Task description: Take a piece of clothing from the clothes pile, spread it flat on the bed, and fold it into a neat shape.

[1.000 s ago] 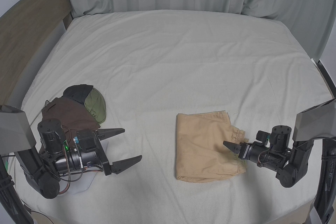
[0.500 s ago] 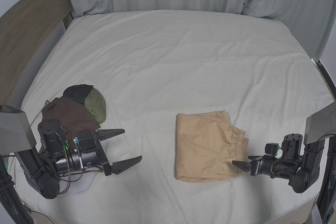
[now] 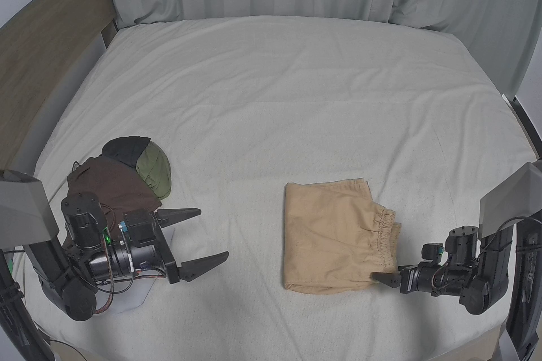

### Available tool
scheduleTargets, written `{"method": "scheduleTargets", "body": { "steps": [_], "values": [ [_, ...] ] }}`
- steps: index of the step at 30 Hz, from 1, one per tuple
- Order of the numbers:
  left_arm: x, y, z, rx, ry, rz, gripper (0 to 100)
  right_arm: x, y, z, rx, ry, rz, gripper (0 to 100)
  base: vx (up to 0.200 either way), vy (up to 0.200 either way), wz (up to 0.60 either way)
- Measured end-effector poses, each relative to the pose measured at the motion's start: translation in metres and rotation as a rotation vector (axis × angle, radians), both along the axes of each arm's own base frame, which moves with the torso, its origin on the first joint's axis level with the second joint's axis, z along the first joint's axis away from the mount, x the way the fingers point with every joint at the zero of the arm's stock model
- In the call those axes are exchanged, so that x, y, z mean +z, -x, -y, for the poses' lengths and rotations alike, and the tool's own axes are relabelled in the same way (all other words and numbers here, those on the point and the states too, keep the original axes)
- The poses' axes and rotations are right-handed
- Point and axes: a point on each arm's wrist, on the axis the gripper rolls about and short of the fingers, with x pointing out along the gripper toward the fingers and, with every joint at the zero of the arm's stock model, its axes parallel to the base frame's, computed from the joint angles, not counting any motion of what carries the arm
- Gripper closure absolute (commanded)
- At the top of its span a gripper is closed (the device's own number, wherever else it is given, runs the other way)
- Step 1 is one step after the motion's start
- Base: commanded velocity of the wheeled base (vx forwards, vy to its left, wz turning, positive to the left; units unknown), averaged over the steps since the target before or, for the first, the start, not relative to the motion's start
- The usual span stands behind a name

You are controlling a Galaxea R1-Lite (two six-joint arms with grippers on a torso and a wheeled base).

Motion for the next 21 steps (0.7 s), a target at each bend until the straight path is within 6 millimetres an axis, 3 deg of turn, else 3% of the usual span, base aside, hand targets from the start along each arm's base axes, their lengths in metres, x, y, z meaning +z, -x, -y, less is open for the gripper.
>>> {"method": "scheduleTargets", "body": {
  "steps": [19,20,21],
  "values": [
    [0.0,0.0,0.0,0.001,-0.001,0.0,0,-0.012,-0.017,-0.014,-0.036,-0.085,-0.032,0,0.0,0.0,0.0],
    [0.0,0.0,-0.001,0.001,-0.001,0.0,0,-0.012,-0.018,-0.014,-0.035,-0.085,-0.03,100,0.0,0.0,0.0],
    [0.0,0.0,-0.001,0.002,-0.001,-0.001,0,-0.012,-0.018,-0.015,-0.036,-0.084,-0.028,100,0.0,0.0,0.0]
  ]
}}
